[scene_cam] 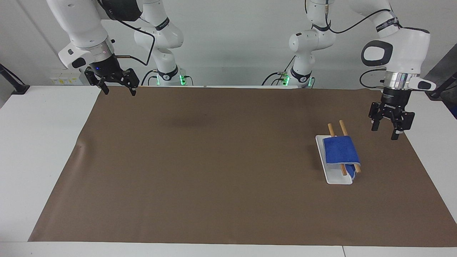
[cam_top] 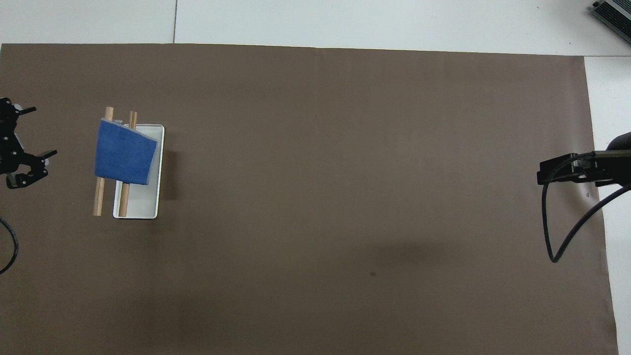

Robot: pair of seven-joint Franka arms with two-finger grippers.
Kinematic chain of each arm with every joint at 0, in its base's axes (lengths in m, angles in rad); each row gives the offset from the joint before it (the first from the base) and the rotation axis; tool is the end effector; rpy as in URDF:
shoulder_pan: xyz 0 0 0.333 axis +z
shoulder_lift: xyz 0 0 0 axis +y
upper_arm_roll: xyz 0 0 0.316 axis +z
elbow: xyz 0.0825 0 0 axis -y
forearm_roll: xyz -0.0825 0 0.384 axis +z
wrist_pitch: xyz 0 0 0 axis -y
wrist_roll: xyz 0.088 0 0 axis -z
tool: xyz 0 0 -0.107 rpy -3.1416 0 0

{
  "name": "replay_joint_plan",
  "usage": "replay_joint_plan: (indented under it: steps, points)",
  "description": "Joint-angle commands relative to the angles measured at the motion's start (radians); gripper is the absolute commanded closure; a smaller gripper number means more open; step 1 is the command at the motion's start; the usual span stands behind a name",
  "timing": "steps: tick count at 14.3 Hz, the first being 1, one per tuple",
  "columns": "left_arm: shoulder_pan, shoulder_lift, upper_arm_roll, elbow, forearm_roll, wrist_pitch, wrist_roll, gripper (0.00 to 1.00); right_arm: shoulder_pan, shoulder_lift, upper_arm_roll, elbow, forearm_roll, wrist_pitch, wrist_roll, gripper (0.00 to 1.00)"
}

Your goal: Right arm passes towel to left arm to hang

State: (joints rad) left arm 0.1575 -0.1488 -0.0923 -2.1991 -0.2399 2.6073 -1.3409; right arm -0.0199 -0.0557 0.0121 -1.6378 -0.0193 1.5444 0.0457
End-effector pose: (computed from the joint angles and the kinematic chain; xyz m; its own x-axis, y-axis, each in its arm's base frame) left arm 0.5432 0.0387 0.5086 0.0181 0.9969 -0.0763 0.8409 0.0261 0.5406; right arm 0.5336 -0.0061 0.6210 0.9979 -0.0540 -0.0367 -0.0532 -0.9983 0.0217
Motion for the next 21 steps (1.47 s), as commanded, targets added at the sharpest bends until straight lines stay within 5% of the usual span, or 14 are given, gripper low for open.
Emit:
replay_joint_plan:
  steps: [1,8,11,13,18,21]
  points:
    - [-0.085,0.021,0.013,0.068,0.092,-0.105,0.125,0.12,-0.008,-0.027,0.009,-0.028,0.024,0.01,-0.013,0.0]
    - [-0.23,0.071,0.013,0.252,0.128,-0.361,0.743,0.1,-0.008,-0.006,0.012,0.016,0.013,-0.04,-0.015,0.0]
    - [-0.225,0.106,0.013,0.337,0.183,-0.455,0.983,0.0,-0.006,-0.015,0.014,-0.003,0.022,-0.041,-0.013,0.0]
    - [-0.227,0.121,0.011,0.399,0.275,-0.547,1.069,0.0,-0.008,-0.015,0.014,-0.007,0.024,-0.038,-0.012,0.0]
    - [-0.217,0.178,0.011,0.62,0.278,-0.844,1.253,0.0,-0.015,0.052,0.014,0.111,0.022,-0.096,-0.01,0.0]
    - [-0.216,0.201,0.011,0.734,0.271,-0.999,1.312,0.0,-0.015,0.057,0.014,0.089,0.024,-0.075,-0.007,0.0]
